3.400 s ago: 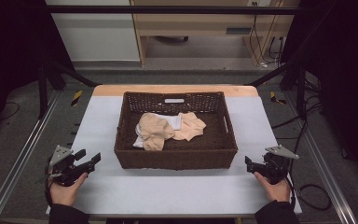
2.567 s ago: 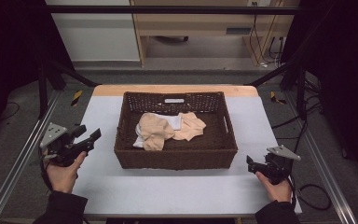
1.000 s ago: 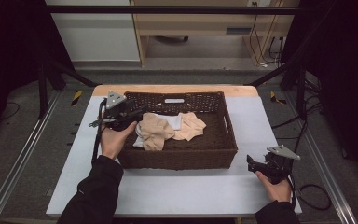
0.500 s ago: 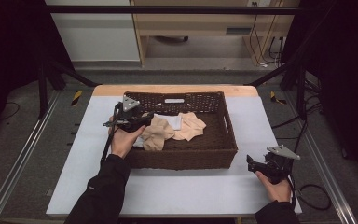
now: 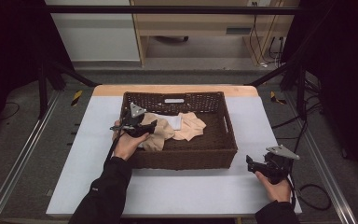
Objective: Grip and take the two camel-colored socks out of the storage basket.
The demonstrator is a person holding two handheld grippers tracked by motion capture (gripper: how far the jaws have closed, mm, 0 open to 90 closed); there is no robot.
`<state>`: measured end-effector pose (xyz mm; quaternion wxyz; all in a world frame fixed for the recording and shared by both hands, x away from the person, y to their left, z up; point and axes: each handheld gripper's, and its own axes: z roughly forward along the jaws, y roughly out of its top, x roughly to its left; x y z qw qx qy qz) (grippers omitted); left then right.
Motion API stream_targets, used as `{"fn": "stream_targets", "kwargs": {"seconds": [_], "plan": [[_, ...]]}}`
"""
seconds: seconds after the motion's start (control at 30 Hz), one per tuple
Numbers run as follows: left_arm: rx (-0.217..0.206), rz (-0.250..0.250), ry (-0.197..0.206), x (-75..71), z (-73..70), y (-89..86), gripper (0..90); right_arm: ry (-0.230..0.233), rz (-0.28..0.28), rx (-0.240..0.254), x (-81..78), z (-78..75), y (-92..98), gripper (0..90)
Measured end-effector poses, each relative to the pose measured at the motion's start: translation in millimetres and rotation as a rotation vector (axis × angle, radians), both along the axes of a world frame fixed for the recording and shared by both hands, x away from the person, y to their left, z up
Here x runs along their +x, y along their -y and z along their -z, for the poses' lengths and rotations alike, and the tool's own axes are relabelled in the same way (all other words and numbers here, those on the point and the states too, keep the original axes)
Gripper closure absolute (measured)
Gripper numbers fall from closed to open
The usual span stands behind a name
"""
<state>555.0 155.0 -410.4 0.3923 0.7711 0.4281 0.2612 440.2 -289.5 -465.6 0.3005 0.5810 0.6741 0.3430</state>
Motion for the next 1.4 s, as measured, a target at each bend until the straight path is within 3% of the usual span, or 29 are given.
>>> {"fn": "stream_targets", "kwargs": {"seconds": [0.13, 0.4, 0.63, 0.77, 0.97, 1.07, 1.27, 1.4], "plan": [[0.052, 0.009, -0.014, 0.3, 4.5, 3.6, 37.3, -0.004, 0.0, -0.001, 0.1, 0.3, -0.3, 4.6], [0.047, 0.008, -0.056, 4.8, 11.0, 2.8, 29.3, -0.006, -0.002, -0.003, 0.7, 0.7, -0.7, 4.6], [0.097, 0.017, -0.09, 7.3, 15.8, 5.3, 23.8, -0.011, -0.003, -0.003, 0.9, 0.9, -0.4, 4.6], [0.134, 0.036, -0.128, 8.9, 19.7, 7.5, 24.3, -0.013, -0.005, -0.004, 1.1, 1.0, -0.5, 4.6], [0.167, 0.059, -0.167, 9.0, 21.5, 10.0, 37.8, -0.017, -0.004, -0.005, 1.6, 1.5, -0.6, 4.6], [0.166, 0.084, -0.193, 8.5, 22.2, 10.8, 53.1, -0.017, -0.003, -0.004, 1.4, 1.4, -1.0, 4.8], [0.182, 0.1, -0.185, 6.6, 19.5, 11.5, 73.4, -0.018, 0.0, -0.007, 1.3, 1.3, -0.6, 4.9], [0.168, 0.108, -0.155, 4.2, 15.7, 10.2, 79.4, -0.018, 0.003, -0.006, 1.2, 1.1, -0.4, 4.9]]}}
